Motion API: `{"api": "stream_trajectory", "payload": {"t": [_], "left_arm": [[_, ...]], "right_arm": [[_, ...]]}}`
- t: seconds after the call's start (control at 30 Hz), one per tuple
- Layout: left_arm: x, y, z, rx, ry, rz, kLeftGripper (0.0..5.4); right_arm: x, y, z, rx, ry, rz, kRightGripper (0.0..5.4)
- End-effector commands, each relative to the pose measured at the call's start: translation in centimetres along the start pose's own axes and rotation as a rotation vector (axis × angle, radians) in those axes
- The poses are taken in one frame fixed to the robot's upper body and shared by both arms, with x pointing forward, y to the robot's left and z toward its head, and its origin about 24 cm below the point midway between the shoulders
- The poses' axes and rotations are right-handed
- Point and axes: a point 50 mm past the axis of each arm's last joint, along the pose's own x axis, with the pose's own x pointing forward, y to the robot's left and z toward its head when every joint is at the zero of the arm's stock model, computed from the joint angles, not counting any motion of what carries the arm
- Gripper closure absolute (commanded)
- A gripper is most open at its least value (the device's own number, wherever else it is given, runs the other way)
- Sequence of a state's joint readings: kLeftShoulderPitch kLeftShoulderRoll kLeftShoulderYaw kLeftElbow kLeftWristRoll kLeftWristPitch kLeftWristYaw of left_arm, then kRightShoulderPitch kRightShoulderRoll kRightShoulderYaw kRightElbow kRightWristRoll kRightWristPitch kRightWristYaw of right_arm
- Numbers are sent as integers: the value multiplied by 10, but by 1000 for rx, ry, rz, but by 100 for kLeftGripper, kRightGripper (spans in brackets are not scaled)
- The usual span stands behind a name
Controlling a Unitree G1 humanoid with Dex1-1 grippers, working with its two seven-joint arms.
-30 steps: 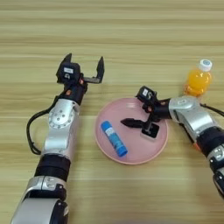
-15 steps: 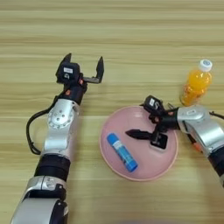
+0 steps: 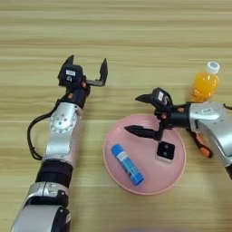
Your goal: Move the objects on the table
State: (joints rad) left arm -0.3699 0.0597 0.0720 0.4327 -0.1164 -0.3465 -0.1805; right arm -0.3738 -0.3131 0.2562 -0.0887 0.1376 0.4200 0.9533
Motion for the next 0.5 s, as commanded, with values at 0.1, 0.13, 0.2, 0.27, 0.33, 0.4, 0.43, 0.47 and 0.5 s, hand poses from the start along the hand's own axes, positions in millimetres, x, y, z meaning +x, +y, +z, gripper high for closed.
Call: {"api": "stream_trajectory", "payload": {"t": [0.1,0.13,0.2,0.27,0.33,0.4,0.43,0.47,0.5], "left_arm": [[3,-2,1,15,-5,-11,0],[3,-3,1,15,-5,-11,0],[3,-3,1,14,-6,-11,0],[4,-3,1,14,-5,-11,0],[4,-3,1,14,-4,-11,0],[4,-3,0,14,-4,-11,0],[4,-3,0,14,-4,-11,0],[4,-3,0,14,-3,-10,0],[4,-3,0,14,-3,-10,0]], "right_arm": [[-21,6,26,-50,-48,17,4],[-26,5,24,-55,-32,26,4],[-35,2,17,-60,14,32,4],[-44,-1,9,-56,66,35,4],[-53,1,1,-52,114,61,4],[-60,3,-6,-49,149,73,4],[-62,3,-8,-44,158,74,4],[-64,5,-11,-41,172,79,4],[-66,6,-13,-39,180,83,4]]}}
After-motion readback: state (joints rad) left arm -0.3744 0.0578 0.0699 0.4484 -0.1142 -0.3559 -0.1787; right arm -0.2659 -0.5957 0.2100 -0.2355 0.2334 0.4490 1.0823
